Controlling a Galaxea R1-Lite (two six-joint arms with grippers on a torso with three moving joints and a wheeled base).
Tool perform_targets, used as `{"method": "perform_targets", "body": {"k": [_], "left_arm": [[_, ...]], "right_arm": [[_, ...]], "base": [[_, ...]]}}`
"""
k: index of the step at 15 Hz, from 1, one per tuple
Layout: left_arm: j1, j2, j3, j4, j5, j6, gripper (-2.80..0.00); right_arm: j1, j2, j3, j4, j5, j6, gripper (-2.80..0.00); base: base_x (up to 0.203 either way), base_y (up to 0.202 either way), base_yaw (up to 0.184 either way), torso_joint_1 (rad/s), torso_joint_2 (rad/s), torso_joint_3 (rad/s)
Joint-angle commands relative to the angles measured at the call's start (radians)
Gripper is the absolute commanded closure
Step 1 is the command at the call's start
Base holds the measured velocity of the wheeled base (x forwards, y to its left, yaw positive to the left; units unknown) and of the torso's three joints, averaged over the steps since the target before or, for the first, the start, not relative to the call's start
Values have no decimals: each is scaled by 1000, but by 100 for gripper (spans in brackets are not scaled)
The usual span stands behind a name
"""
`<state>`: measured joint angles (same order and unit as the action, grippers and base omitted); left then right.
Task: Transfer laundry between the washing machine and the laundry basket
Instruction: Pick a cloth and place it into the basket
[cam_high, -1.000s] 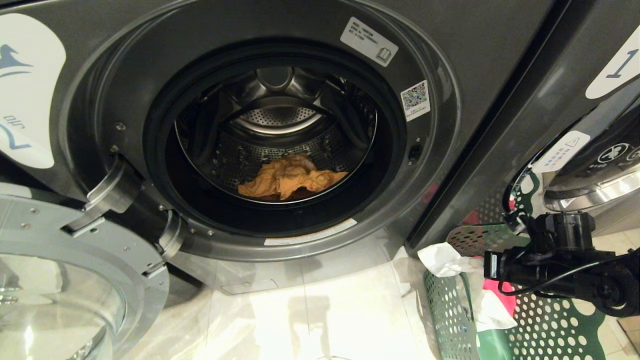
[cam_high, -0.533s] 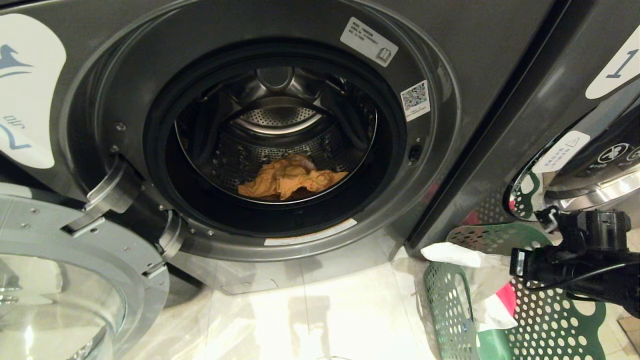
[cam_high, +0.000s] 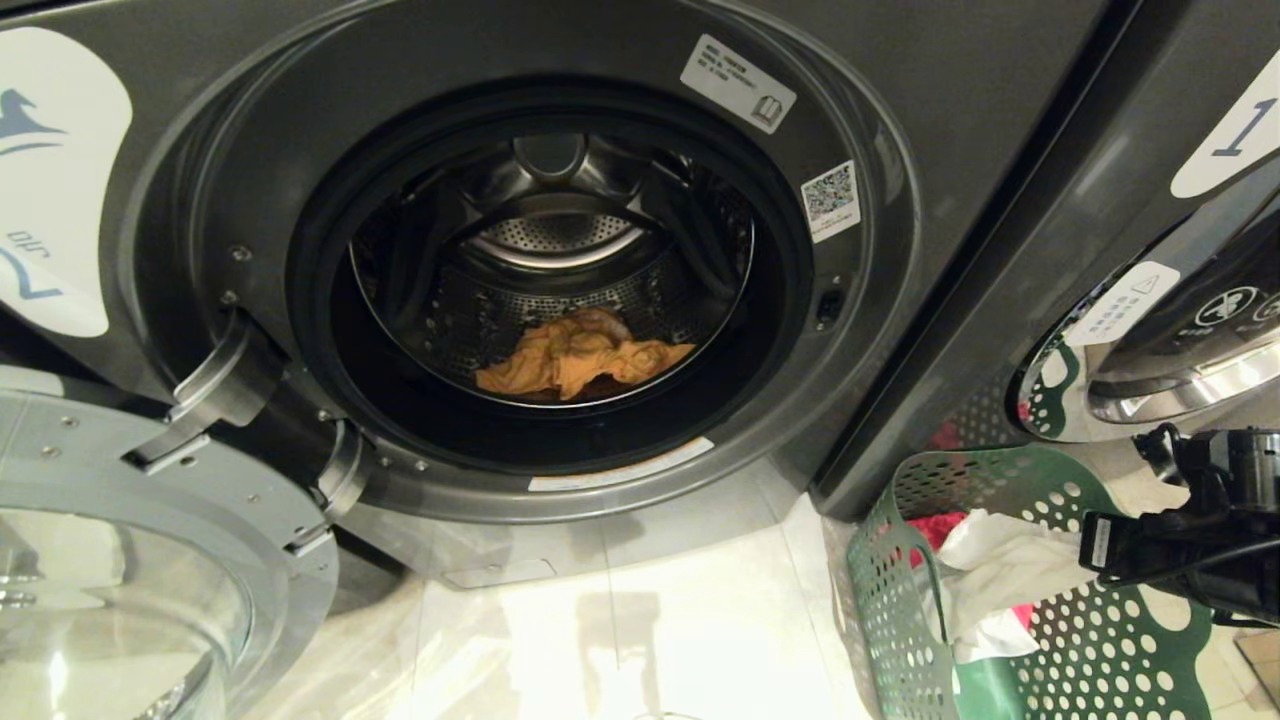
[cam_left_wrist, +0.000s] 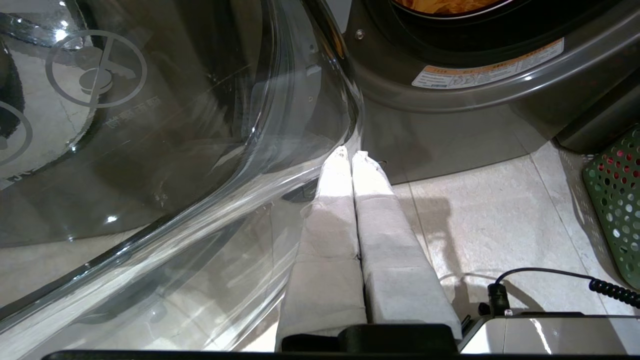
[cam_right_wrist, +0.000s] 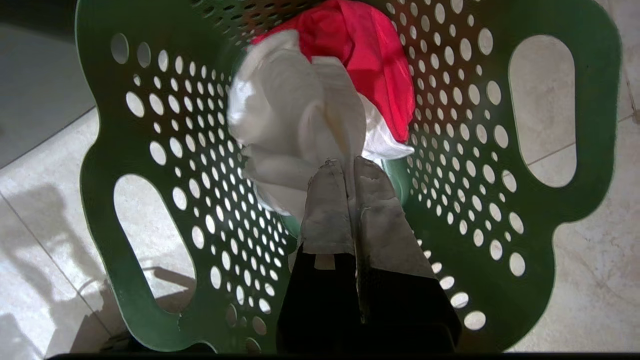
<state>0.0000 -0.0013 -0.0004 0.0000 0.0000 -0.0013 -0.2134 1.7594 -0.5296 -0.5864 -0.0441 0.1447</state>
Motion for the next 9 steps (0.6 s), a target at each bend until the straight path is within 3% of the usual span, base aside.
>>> {"method": "perform_targets", "body": {"k": [1, 2, 3, 9], "left_arm": [[0, 1, 0, 0, 0, 0, 0], [0, 1, 0, 0, 0, 0, 0], [0, 1, 0, 0, 0, 0, 0], [0, 1, 0, 0, 0, 0, 0]], "right_arm": [[0, -18, 14, 6, -1, 0, 0], [0, -26, 17, 12, 0, 0, 0], [0, -35, 16, 15, 0, -1, -280], [3, -129, 30, 70, 5, -3, -280]], "base": [[0, 0, 0, 0, 0, 0], [0, 0, 0, 0, 0, 0], [0, 0, 0, 0, 0, 0], [0, 0, 0, 0, 0, 0]]}}
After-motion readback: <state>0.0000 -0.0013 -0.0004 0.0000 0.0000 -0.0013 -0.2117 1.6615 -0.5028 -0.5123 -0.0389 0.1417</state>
